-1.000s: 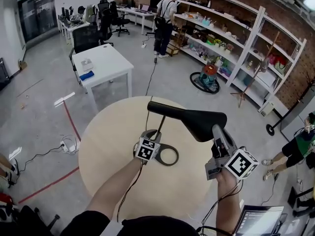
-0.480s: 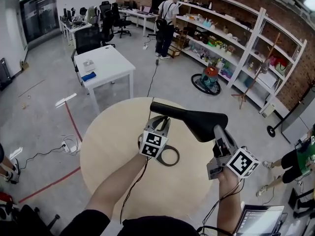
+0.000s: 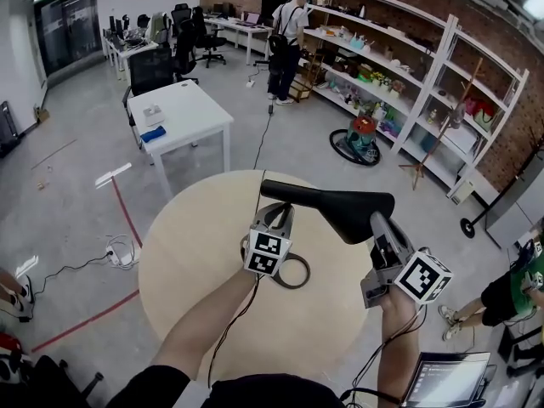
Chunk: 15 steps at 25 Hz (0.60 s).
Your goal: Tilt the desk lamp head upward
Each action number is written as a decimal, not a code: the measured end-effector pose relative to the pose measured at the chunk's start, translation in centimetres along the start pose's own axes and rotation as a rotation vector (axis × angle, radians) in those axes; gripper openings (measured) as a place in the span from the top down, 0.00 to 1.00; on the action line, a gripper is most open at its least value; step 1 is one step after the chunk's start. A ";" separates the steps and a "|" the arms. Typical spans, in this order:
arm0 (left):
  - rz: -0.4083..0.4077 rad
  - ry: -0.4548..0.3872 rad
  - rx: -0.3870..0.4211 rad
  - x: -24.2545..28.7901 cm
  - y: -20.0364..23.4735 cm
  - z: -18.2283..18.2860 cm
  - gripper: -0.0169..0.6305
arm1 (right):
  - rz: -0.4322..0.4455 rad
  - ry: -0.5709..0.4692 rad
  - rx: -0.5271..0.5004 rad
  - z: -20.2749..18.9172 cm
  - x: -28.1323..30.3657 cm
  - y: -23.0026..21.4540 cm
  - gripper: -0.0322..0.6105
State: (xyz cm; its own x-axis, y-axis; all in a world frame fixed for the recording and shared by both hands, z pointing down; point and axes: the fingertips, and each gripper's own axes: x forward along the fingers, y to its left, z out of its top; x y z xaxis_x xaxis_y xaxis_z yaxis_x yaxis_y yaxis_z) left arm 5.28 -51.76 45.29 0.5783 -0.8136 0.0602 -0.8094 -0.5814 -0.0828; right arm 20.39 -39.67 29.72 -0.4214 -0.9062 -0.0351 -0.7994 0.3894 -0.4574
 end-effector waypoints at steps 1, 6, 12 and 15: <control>0.001 -0.001 0.001 -0.1 0.0 0.0 0.90 | 0.004 0.000 -0.004 0.1 0.1 0.2 0.85; 0.012 -0.006 0.012 0.0 0.0 -0.2 0.90 | 0.002 0.011 -0.015 0.4 0.6 0.7 0.85; 0.022 -0.005 -0.007 0.0 0.5 -0.4 0.90 | 0.013 0.034 -0.066 1.2 1.6 2.2 0.85; 0.024 -0.001 -0.004 0.1 0.4 0.1 0.90 | 0.025 0.032 -0.079 2.0 2.0 2.6 0.85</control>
State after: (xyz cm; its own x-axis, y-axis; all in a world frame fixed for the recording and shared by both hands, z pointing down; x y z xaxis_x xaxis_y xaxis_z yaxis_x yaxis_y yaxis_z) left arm 5.03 -52.05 45.18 0.5589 -0.8273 0.0573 -0.8234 -0.5618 -0.0801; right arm 18.30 -40.77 26.67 -0.4542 -0.8908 -0.0165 -0.8191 0.4248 -0.3855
